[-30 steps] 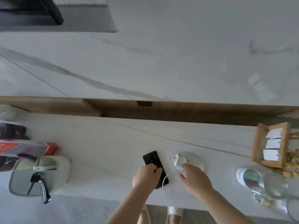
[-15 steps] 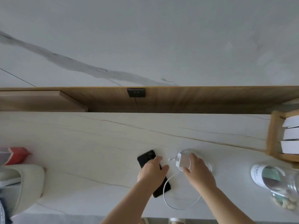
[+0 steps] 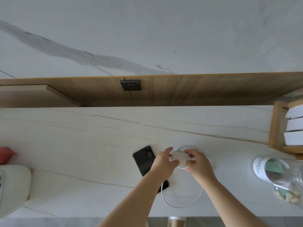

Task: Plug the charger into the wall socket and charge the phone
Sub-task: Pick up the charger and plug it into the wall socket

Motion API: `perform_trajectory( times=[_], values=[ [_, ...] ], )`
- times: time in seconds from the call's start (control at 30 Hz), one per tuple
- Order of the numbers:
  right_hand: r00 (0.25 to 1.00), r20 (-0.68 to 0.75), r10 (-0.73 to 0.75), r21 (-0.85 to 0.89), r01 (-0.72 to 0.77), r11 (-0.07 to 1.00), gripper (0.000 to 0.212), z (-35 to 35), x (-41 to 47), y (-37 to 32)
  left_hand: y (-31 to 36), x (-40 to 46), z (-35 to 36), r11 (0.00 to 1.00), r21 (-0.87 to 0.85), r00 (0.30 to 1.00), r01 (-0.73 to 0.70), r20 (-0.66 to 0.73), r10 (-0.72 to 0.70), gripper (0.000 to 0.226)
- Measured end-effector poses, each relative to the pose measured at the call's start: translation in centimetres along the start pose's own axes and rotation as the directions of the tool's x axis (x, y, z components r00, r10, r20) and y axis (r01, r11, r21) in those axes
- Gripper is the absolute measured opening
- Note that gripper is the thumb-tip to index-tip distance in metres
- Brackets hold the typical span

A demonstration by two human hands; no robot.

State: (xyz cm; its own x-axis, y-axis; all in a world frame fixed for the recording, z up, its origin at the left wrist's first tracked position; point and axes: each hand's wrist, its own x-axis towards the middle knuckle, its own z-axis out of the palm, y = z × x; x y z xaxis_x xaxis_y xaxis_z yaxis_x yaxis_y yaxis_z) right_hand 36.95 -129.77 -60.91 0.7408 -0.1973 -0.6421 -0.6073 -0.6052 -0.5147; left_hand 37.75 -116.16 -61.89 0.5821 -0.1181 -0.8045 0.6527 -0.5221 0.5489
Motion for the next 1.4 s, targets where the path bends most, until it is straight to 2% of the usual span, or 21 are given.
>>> perform_trajectory(
  times=[0.2, 0.33, 0.4, 0.53, 0.63, 0.77, 0.9, 0.97, 1.0, 1.07, 1.13, 1.2, 1.3, 1.37, 1.4],
  values=[
    [0.995, 0.022, -0.099, 0.131, 0.095, 0.987, 0.033, -1.0, -0.9, -2.4, 0.5, -0.9, -2.6, 1.0, 0.016, 0.994, 0.004, -0.107, -0.002, 0.062],
    [0.985, 0.057, -0.162, 0.216, 0.146, 0.965, 0.027, -1.5, -1.6, -4.8, 0.7, -2.1, -5.6, 1.0, 0.016, 0.982, -0.022, -0.188, 0.025, 0.032],
    [0.976, 0.106, -0.189, 0.245, 0.158, 0.956, 0.028, -1.5, -1.7, -5.9, 0.6, -2.4, -6.8, 0.999, 0.027, 0.975, -0.04, -0.216, 0.045, 0.027],
    [0.957, 0.163, -0.241, 0.217, 0.204, 0.955, 0.029, -0.9, -1.4, -8.0, 0.8, -2.4, -7.8, 0.998, 0.044, 0.973, -0.034, -0.227, 0.044, 0.033],
    [0.967, 0.118, -0.228, 0.141, 0.211, 0.967, 0.031, -0.5, -0.6, -8.1, 0.6, -2.1, -7.5, 0.997, 0.072, 0.967, -0.028, -0.252, 0.046, 0.039],
    [0.98, 0.085, -0.179, 0.135, 0.167, 0.977, 0.03, -0.3, 0.2, -7.1, -0.4, -1.8, -6.9, 0.992, 0.121, 0.968, -0.04, -0.243, 0.068, 0.052],
    [0.983, 0.036, -0.182, 0.111, 0.177, 0.978, 0.031, -0.3, 1.0, -5.9, -1.5, -1.2, -6.1, 0.984, 0.167, 0.973, -0.057, -0.212, 0.093, 0.05],
    [0.981, 0.02, -0.191, 0.058, 0.189, 0.98, 0.034, -0.7, 1.8, -5.2, -1.7, -0.8, -5.7, 0.936, 0.333, 0.96, -0.117, -0.202, 0.192, 0.047],
    [0.98, 0.018, -0.2, 0.041, 0.199, 0.979, 0.035, -0.9, 2.2, -4.8, -1.7, -0.6, -5.4, 0.879, 0.447, 0.949, -0.165, -0.17, 0.265, 0.048],
    [0.972, 0.02, -0.234, -0.013, 0.234, 0.972, 0.034, -1.6, 2.9, -4.0, -1.6, 0.0, -4.6, 0.699, 0.663, 0.92, -0.268, -0.039, 0.389, 0.053],
    [0.966, 0.02, -0.256, -0.086, 0.257, 0.963, 0.028, -2.0, 3.5, -3.3, -1.5, 0.8, -3.7, 0.51, 0.802, 0.906, -0.311, 0.088, 0.414, 0.06],
    [0.967, 0.007, -0.256, -0.096, 0.256, 0.962, 0.018, -2.2, 4.2, -2.7, -1.3, 1.6, -3.1, 0.393, 0.868, 0.911, -0.304, 0.144, 0.387, 0.068],
    [0.961, -0.039, -0.274, -0.098, 0.269, 0.958, 0.005, -2.2, 4.7, -2.4, -1.1, 2.8, -2.9, 0.325, 0.903, 0.912, -0.281, 0.146, 0.382, 0.073],
    [0.946, -0.076, -0.316, -0.125, 0.305, 0.944, 0.005, -2.1, 4.9, -2.5, -1.1, 3.2, -3.4, 0.345, 0.891, 0.904, -0.295, 0.143, 0.402, 0.063],
    [0.935, -0.088, -0.344, -0.145, 0.329, 0.933, 0.007, -2.1, 5.0, -2.7, -1.1, 3.2, -3.8, 0.39, 0.866, 0.902, -0.313, 0.142, 0.407, 0.06]
  ],
)
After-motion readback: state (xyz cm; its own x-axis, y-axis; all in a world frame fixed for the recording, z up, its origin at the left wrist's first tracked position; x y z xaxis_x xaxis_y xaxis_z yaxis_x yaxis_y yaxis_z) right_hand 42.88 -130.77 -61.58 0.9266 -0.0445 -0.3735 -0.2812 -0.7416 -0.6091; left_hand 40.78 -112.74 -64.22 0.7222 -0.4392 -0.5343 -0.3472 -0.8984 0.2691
